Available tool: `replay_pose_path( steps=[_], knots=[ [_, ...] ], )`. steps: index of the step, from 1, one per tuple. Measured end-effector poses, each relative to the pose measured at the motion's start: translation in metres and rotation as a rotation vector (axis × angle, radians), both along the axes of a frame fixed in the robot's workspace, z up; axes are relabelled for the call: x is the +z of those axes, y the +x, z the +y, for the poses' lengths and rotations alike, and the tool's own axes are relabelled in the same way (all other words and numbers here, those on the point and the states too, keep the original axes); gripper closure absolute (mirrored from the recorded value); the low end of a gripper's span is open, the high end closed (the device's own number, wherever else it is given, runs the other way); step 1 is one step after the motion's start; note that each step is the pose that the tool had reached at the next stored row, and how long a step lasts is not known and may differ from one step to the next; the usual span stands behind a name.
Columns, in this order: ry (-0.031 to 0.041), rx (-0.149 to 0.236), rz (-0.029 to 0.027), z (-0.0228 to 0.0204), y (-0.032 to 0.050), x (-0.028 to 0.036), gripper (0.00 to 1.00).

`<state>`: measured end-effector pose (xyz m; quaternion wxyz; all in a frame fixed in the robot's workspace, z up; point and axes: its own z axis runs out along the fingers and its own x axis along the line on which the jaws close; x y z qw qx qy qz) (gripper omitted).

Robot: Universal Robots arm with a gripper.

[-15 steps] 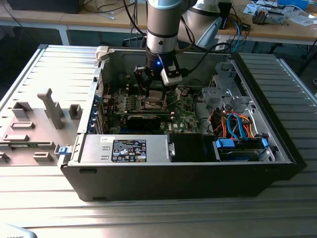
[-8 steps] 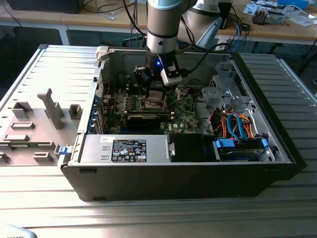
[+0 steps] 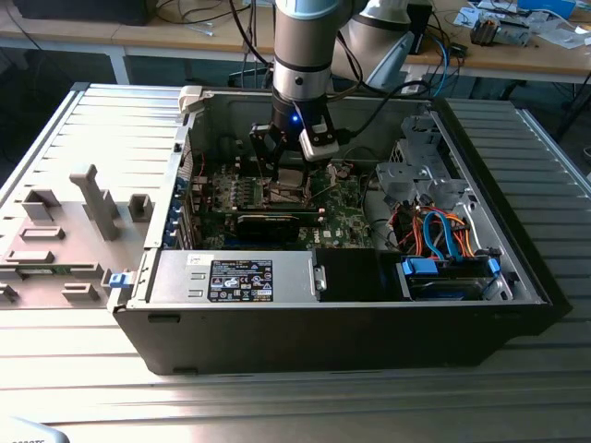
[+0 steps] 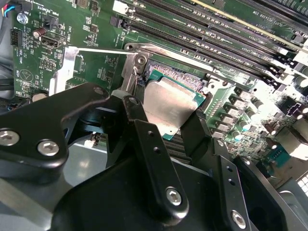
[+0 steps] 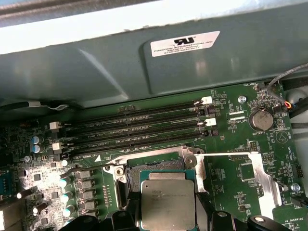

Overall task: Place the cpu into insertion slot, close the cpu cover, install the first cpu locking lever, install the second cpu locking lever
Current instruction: 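Place the cpu into insertion slot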

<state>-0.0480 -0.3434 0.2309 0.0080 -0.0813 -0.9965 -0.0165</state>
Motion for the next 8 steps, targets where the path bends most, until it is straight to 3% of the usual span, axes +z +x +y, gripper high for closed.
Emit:
replay_pose_path(
  steps=[8],
  knots=[
    [0.0001, -0.006, 0.0000, 0.0000, 0.0000, -0.0011, 0.46]
  ],
)
